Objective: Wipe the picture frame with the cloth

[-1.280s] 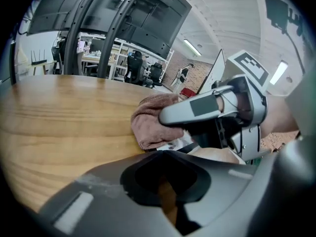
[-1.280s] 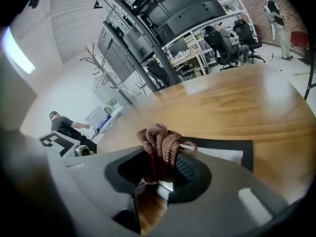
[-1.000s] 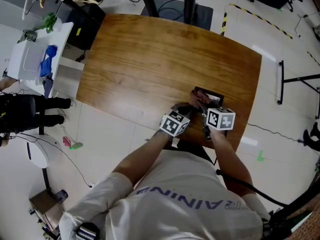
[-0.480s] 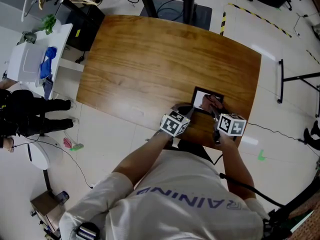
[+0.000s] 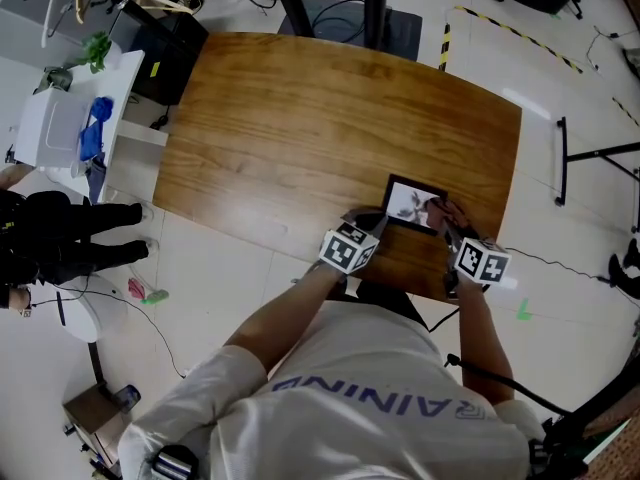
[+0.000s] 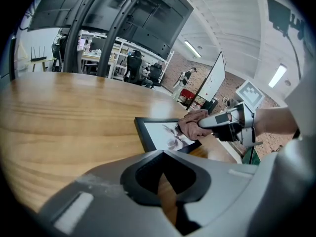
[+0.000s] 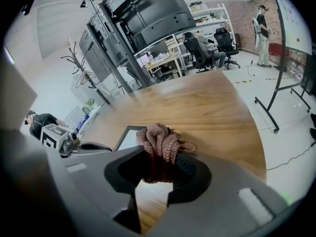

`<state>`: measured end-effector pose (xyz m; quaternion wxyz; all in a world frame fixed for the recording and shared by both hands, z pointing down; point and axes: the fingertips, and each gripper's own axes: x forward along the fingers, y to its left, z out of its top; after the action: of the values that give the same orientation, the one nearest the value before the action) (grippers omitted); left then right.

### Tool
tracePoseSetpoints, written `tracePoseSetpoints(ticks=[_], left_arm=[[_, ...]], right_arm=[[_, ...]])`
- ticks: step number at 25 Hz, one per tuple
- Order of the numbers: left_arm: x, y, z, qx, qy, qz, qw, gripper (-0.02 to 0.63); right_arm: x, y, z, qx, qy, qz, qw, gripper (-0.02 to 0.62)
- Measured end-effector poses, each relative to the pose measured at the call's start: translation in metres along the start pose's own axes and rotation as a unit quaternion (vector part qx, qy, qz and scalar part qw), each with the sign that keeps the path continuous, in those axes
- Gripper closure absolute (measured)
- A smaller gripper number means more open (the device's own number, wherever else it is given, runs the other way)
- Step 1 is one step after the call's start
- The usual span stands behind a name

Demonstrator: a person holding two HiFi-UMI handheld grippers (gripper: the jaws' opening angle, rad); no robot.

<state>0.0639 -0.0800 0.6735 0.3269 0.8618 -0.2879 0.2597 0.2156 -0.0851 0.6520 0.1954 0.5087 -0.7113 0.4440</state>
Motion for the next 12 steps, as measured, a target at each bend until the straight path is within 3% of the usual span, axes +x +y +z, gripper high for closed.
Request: tracePoseSetpoints(ticks=[7, 12], left_arm=[[-0.001, 0.006, 0.001, -0.016, 0.012, -0.006, 0.9998, 0.600], [0.001, 0.025, 0.037, -0.006, -0.002, -0.004, 1.0000, 0.600]], right_arm=[[0.005, -0.001, -0.003, -0.002, -0.001, 0.002, 1.000, 0.474], [0.004, -0.003, -0.004, 0.002, -0.007, 0.002, 1.000, 0.474]])
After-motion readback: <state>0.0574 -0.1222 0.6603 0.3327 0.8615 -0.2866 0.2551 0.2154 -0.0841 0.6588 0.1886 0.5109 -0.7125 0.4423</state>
